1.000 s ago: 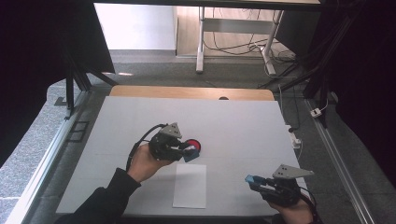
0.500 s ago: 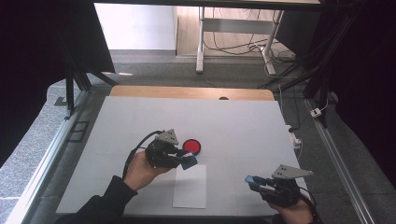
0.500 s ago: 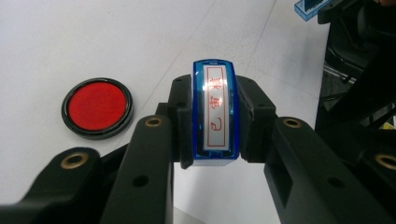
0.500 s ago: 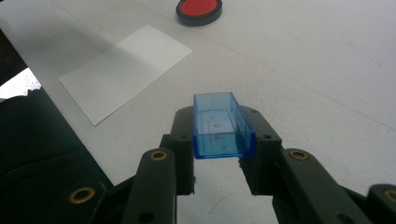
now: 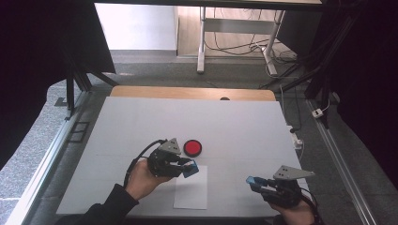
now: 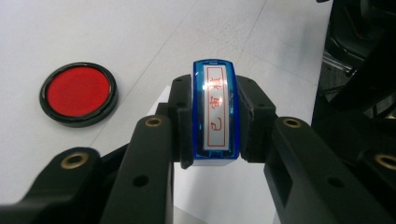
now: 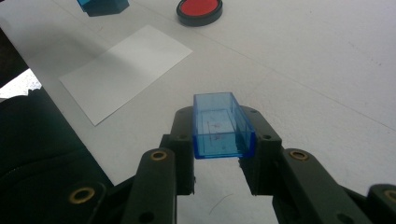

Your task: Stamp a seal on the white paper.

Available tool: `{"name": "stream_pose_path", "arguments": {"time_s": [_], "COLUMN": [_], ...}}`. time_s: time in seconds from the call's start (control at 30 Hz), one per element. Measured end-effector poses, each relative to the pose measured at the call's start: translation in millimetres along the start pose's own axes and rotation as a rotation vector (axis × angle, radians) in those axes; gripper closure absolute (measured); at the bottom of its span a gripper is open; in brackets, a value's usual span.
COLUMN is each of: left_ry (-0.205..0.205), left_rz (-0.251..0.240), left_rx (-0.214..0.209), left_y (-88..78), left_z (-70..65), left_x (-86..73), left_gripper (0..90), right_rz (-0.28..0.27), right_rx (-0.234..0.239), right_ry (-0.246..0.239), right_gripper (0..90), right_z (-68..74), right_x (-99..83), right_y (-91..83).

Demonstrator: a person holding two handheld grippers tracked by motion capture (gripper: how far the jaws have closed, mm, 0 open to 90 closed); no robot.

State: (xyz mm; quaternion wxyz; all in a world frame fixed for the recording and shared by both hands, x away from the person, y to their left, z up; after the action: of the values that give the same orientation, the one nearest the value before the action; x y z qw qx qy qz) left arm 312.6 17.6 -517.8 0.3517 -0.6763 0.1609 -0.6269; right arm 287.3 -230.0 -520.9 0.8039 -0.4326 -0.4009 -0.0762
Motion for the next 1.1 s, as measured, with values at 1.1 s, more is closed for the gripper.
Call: {"name": "stream_pose_path", "arguments": {"time_s": [1.1], "left_ry": [0.006], "left_rz": [0.123], "left_rx": [0.001], "left_y": [42.5], "left_z": [-5.7], "left_x": [-28.9], "left_gripper": [69.9], "right_rz": [0.006], "right_rx": [0.004], "right_ry": [-0.002], "right_gripper": [68.5], "right_z": [0.5], "right_x": [-0.5], "right_y": [0.6]}}
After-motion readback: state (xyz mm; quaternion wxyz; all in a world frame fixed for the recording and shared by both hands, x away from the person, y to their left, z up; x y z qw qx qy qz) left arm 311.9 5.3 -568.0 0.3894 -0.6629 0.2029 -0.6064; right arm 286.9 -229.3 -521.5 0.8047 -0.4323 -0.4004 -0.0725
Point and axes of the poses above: each handheld gripper's, and its own axes: y roughly forward along the jaws, x roughly out of its top, z roughly to its left, the point moved 10 cm from there along y, roughly forward along the jaws, and after that the axes turned 15 degrees about y, right-handed, at the moved point
